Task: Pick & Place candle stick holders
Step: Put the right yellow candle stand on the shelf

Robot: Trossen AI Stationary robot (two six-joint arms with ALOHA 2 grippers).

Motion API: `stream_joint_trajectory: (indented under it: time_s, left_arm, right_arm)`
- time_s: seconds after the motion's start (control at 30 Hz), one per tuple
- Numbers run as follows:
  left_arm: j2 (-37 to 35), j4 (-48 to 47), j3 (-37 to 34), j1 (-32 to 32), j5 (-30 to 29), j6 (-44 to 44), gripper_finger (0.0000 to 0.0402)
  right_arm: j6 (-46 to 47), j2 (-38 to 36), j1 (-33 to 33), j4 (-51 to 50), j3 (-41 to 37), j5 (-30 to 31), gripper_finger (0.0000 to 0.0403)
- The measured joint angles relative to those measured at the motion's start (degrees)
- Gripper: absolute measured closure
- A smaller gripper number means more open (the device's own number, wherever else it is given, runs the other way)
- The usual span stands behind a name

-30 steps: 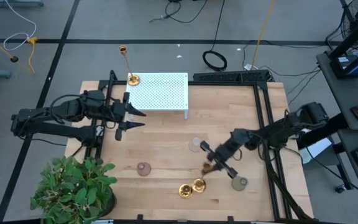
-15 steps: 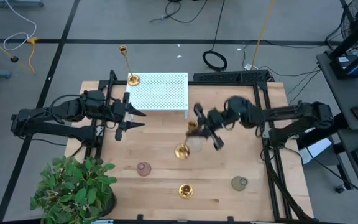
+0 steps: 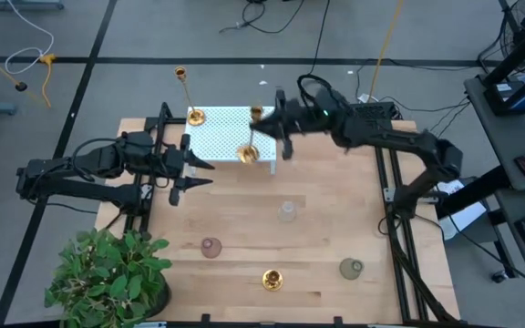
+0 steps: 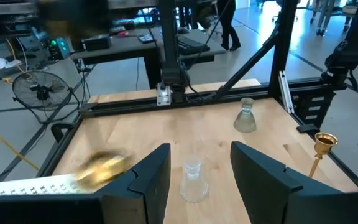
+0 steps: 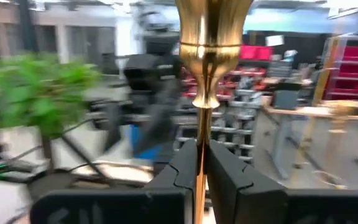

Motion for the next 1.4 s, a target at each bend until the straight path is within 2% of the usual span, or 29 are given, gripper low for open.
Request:
stream_joint_trajectory:
  time_s: [0.37,0.57,0.67,0.83,1.4]
  left_arm:
    - [0.00,0.80,0.00,-0.01,-0.02,0.02,0.0227]
    - [0.00,0.75,0.00,0.00,-0.04,0.02,0.0227]
    - [0.00,0.71,0.00,0.00,-0.04,0.02,0.0227]
    - [0.00,0.65,0.00,-0.01,-0.07,0.00,0.0227]
    - [0.00,0.39,0.00,0.00,-0.09,0.13,0.0227]
  right_arm:
    - [0.14,16.97,-6.70,-0.11,15.82,-0.25,0.0392]
    - [1.56,21.89,-8.72,0.19,21.17,0.08,0.0392]
    - [0.54,22.36,-9.40,-1.06,21.25,2.32,0.0392]
    - [-5.74,22.21,-9.41,-3.35,21.25,10.70,0.0392]
    - [-4.38,22.19,-9.38,-7.26,21.11,11.77,0.0392]
